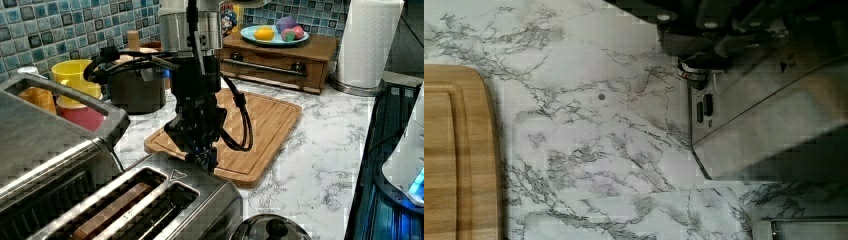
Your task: Turn on the toaster.
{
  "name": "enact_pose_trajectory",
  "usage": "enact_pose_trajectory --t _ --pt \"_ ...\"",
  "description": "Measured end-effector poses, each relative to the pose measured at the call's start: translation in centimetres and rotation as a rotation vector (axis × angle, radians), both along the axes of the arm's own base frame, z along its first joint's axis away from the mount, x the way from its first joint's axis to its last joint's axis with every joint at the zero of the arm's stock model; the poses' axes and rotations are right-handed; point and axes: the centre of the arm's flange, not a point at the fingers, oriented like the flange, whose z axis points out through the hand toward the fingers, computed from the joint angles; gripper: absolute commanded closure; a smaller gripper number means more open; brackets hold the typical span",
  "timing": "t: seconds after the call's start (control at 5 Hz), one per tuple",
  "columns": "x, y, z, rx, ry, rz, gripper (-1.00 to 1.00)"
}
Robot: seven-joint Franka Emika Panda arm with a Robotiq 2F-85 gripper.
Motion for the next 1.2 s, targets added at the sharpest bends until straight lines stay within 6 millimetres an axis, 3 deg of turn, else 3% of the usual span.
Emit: enact_pose_trajectory --t 0.2,1.2 --pt "1.09 0.19 -0.41 -0.003 0.04 0.008 1.0" --pt "0.83 1.09 -0.11 -0.032 0.004 0.089 1.0"
